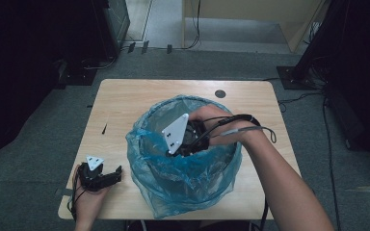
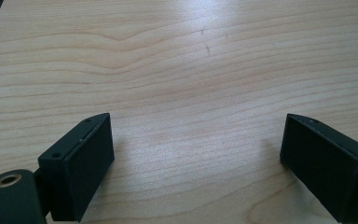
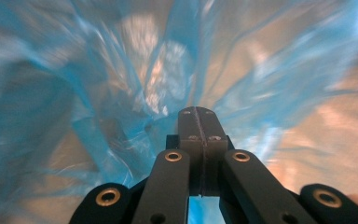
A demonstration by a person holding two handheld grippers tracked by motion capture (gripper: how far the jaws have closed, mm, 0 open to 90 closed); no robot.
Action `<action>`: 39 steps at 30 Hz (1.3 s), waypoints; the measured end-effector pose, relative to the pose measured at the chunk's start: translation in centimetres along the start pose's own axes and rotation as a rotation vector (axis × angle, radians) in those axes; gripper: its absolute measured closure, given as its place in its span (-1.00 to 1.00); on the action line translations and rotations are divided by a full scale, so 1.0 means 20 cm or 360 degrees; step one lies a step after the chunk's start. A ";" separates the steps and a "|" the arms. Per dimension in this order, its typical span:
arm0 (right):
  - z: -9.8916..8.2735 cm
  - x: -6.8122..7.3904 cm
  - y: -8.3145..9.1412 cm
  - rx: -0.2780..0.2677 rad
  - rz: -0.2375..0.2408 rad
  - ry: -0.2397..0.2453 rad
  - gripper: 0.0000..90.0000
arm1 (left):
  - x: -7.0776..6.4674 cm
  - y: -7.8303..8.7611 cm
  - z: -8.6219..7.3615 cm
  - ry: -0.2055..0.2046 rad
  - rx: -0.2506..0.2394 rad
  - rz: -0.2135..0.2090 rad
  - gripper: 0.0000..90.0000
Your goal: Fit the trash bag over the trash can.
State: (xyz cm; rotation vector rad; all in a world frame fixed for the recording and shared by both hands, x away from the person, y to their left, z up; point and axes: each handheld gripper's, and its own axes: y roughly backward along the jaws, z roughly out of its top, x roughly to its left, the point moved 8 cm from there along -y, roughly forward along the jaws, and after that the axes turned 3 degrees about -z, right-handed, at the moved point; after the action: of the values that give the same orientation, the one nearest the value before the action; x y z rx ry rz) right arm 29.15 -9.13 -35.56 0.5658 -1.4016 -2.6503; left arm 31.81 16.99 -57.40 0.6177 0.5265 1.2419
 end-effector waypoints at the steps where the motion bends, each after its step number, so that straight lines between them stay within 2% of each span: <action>1: 0.01 -0.01 0.03 -0.0024 -0.0025 0.0017 1.00 | 0.00 0.00 0.00 -0.0002 0.0000 0.0000 -0.78; 3: 0.02 -0.01 0.06 -0.0039 -0.0052 0.0024 1.00 | 0.00 0.00 0.00 -0.0002 0.0000 0.0000 -0.78; 4: 0.03 -0.01 0.12 -0.0074 -0.0094 0.0020 1.00 | 0.00 0.00 0.00 0.0000 -0.0001 0.0000 -0.78; 5: 0.03 -0.01 0.12 -0.0074 -0.0094 0.0020 1.00 | 0.00 0.00 0.00 0.0000 -0.0001 0.0000 -0.78; 7: 0.04 -0.02 0.20 -0.0104 -0.0155 0.0035 1.00 | 0.00 0.00 0.00 0.0000 -0.0001 0.0000 -0.78; 11: 0.04 -0.02 0.27 -0.0132 -0.0208 0.0023 1.00 | 0.00 0.00 0.00 -0.0002 -0.0001 0.0000 -0.78; 19: -0.01 -0.01 0.45 -0.0228 -0.0347 -0.0053 1.00 | 0.00 0.00 0.00 0.0000 -0.0001 0.0000 -0.78; 22: -0.04 0.00 0.49 -0.0249 -0.0379 -0.0072 1.00 | 0.00 0.00 0.00 0.0000 -0.0001 0.0000 -0.78; 23: -0.05 0.00 0.51 -0.0255 -0.0388 -0.0075 0.96 | 0.00 0.00 0.00 0.0000 -0.0001 0.0000 -0.78; 25: -0.07 0.01 0.54 -0.0269 -0.0405 -0.0088 0.75 | 0.00 0.00 0.00 0.0000 -0.0001 0.0000 -0.78; 29: -0.11 0.04 0.59 -0.0314 -0.0419 -0.0125 0.54 | 0.00 0.00 0.00 0.0000 -0.0001 0.0000 -0.78; 30: -0.11 0.04 0.59 -0.0314 -0.0419 -0.0125 0.54 | 0.00 0.00 0.00 0.0000 -0.0001 0.0000 -0.78; 32: -0.13 0.06 0.63 -0.0357 -0.0412 -0.0192 0.32 | 0.00 0.00 0.00 -0.0002 -0.0001 0.0000 -0.78; 39: -0.21 0.10 0.67 -0.0404 -0.0465 -0.0316 -0.12 | 0.00 0.00 0.00 -0.0001 -0.0002 0.0000 -0.78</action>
State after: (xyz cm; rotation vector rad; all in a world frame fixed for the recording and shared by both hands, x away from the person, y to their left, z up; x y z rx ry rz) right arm 27.68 -20.65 -27.33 0.5263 -1.0658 -3.1307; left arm 31.82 16.98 -57.40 0.6170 0.5256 1.2420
